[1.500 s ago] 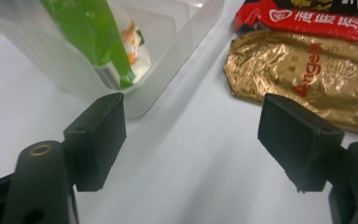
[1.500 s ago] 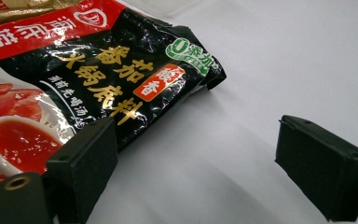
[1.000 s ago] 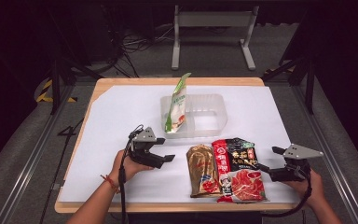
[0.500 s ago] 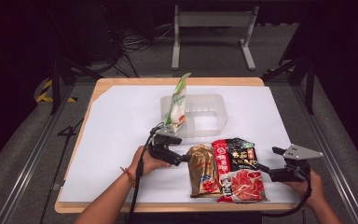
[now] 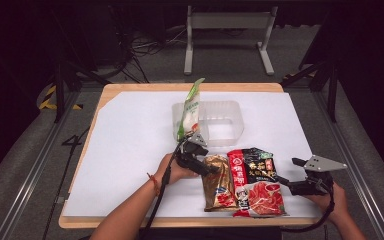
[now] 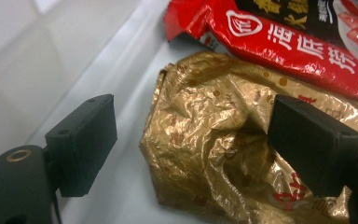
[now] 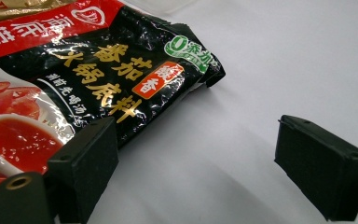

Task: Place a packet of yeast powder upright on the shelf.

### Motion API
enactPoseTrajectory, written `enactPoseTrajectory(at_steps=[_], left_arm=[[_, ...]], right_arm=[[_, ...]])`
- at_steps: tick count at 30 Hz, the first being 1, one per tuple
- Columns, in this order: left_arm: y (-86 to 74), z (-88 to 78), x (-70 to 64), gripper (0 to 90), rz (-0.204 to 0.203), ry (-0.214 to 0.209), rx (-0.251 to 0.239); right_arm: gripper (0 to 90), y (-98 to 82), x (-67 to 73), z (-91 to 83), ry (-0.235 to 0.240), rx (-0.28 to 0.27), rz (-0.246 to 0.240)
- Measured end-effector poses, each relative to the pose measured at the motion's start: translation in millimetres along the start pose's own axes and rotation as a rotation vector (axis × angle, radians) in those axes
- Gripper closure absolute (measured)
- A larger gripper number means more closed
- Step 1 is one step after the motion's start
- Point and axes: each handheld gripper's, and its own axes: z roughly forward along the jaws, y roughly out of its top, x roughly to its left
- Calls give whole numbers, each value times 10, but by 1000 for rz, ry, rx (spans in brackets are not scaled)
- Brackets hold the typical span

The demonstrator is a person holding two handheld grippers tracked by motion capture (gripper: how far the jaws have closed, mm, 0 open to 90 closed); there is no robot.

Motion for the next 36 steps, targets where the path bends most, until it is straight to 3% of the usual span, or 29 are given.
enactPoseTrajectory(at_steps=[3, 5, 8, 10, 14, 17, 24, 29, 30, 35, 36], left_arm=[[-9, 1, 5, 181, -9, -21, -2], [-20, 2, 1, 258, -17, -58, -8], [-26, 3, -9, 366, -23, -80, -18], [-38, -18, -7, 447, -35, -59, -44], [-63, -53, -6, 738, -61, -22, -86], [-72, -66, -11, 846, -71, -4, -100], [-65, -214, -15, 871, -94, -13, -163], [-16, -513, -65, 871, -97, -23, -275], [-8, -579, -93, 872, -94, -9, -294], [7, -775, -156, 874, -90, -26, -358], [17, -872, -184, 874, -89, -39, -394]], right_arm=[[140, -1, 1, -1, 1, 0, -1], [140, -1, -6, 3, 7, 0, 4], [140, -1, -8, 4, 9, 2, 6], [140, -1, -10, 5, 9, 4, 7], [141, -1, -11, 5, 10, 4, 6], [142, 0, -11, 5, 10, 5, 6], [142, -2, -9, 3, 11, 6, -2], [142, -1, -10, 3, 11, 8, -4], [142, -1, -11, 3, 11, 8, -3], [140, 1, -13, 8, 11, 9, -2], [140, 1, -13, 8, 11, 9, -2]])
